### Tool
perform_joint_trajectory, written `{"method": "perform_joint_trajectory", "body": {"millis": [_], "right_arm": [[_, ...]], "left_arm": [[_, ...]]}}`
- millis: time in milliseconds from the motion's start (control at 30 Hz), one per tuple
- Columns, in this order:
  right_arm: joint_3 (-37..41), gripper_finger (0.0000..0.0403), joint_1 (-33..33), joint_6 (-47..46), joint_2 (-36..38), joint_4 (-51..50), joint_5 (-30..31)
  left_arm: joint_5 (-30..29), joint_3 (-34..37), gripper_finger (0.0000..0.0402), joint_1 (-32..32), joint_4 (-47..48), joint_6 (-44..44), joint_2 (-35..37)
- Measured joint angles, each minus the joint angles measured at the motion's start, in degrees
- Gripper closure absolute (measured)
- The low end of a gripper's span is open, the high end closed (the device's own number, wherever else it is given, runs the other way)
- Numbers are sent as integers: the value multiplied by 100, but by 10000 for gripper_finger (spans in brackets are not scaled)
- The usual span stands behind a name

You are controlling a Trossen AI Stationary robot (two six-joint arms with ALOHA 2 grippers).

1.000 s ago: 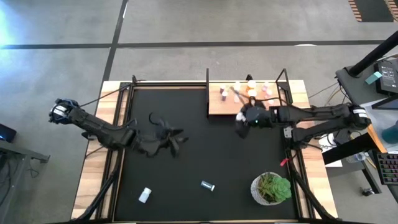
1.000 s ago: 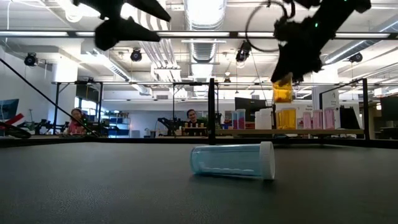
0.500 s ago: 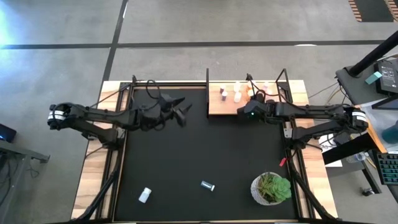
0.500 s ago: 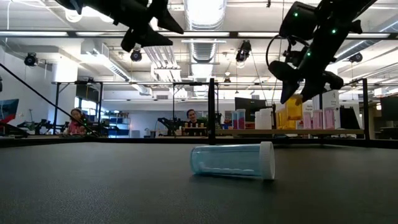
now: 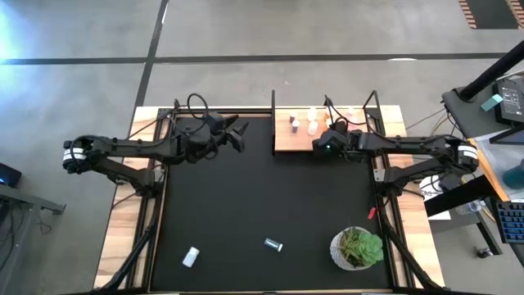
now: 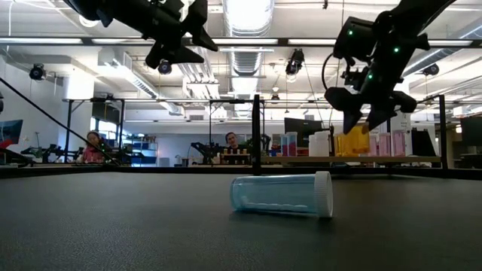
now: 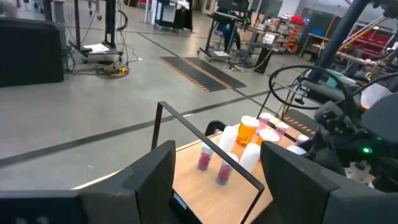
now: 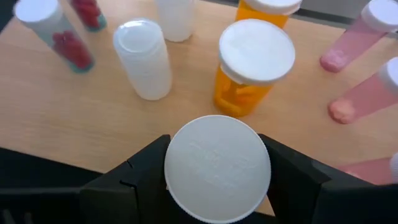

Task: Pick and place medicine bottles onto shelf by color
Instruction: Put the orange pill bottle on the shelf aligned with the other orange pill bottles

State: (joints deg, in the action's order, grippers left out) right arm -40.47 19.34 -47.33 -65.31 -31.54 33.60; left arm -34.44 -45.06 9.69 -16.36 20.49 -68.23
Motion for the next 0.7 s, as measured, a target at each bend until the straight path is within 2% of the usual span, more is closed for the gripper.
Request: {"method": "perform_joint_trajectory", "body": {"millis": [233, 700], "right_arm": [[2, 184, 214, 37, -16, -371, 1], [2, 184, 273, 501, -14, -179, -12]], "left_arm": [[0, 0, 182, 0, 5, 2, 0], [0, 2, 182, 0, 20, 5, 0]]}}
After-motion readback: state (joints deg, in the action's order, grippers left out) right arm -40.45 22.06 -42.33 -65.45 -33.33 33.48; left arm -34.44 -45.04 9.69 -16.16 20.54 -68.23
